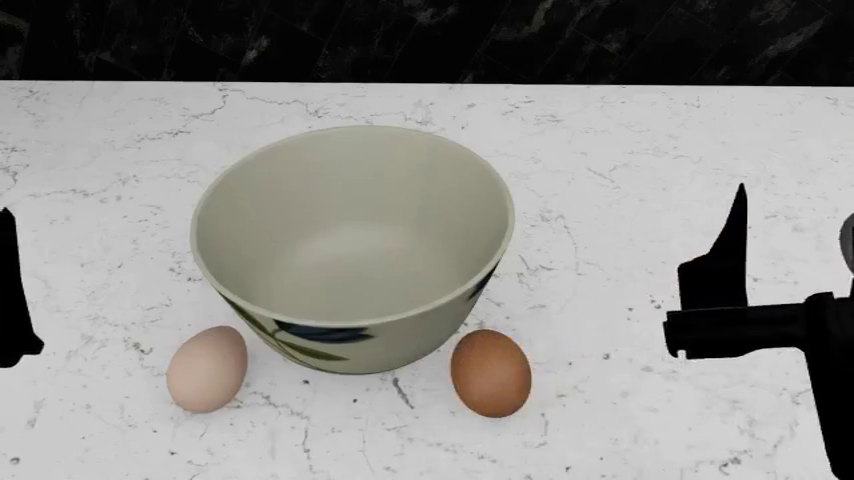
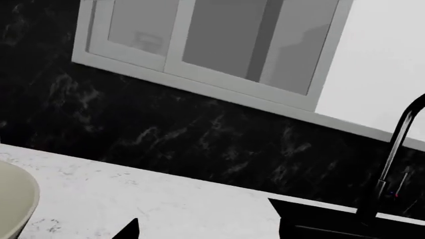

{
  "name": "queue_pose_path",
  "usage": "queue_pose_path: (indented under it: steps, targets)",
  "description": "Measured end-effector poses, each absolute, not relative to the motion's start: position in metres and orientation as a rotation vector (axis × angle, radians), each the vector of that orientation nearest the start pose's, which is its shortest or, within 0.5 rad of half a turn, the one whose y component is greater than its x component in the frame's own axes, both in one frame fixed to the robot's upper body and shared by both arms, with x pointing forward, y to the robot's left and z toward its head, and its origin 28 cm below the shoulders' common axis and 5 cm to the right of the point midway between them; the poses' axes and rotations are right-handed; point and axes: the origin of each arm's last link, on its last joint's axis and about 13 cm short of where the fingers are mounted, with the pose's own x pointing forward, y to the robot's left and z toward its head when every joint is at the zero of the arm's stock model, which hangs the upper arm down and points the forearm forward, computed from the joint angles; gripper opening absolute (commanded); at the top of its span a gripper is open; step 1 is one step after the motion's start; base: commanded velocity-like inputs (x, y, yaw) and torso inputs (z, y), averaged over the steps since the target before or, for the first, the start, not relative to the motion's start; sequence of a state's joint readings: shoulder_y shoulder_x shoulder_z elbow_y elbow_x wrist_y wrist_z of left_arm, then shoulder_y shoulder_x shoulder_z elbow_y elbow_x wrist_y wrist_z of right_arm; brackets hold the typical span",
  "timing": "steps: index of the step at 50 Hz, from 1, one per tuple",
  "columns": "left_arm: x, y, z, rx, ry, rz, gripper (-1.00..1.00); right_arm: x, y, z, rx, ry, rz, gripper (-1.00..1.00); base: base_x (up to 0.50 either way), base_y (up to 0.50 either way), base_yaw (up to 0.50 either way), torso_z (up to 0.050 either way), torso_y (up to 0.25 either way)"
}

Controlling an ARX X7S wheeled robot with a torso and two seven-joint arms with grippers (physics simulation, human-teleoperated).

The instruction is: Place the eggs and milk next to the bowl.

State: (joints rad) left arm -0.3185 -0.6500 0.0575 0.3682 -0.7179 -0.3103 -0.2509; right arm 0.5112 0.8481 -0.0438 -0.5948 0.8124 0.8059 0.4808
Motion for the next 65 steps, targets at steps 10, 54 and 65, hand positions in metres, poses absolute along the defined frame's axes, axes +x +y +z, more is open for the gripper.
queue_pose_path:
  steps: [10, 54, 65]
  targets:
    - [0.251, 0.297, 0.168, -0.012, -0.237, -0.039, 1.0, 0.236, -0.204, 0.232, -0.265, -0.16, -0.151, 1.0, 0.0, 0.0, 0.0, 0.0, 0.0]
    - [0.261, 0.298, 0.177, 0.006, -0.279, -0.021, 1.0, 0.247, -0.202, 0.24, -0.25, -0.249, -0.113, 1.0, 0.0, -0.01, 0.0, 0.0, 0.0]
    - [0.26, 0.299, 0.177, 0.008, -0.274, -0.017, 1.0, 0.246, -0.202, 0.238, -0.234, -0.231, -0.112, 1.0, 0.0, -0.5, 0.0, 0.0, 0.0]
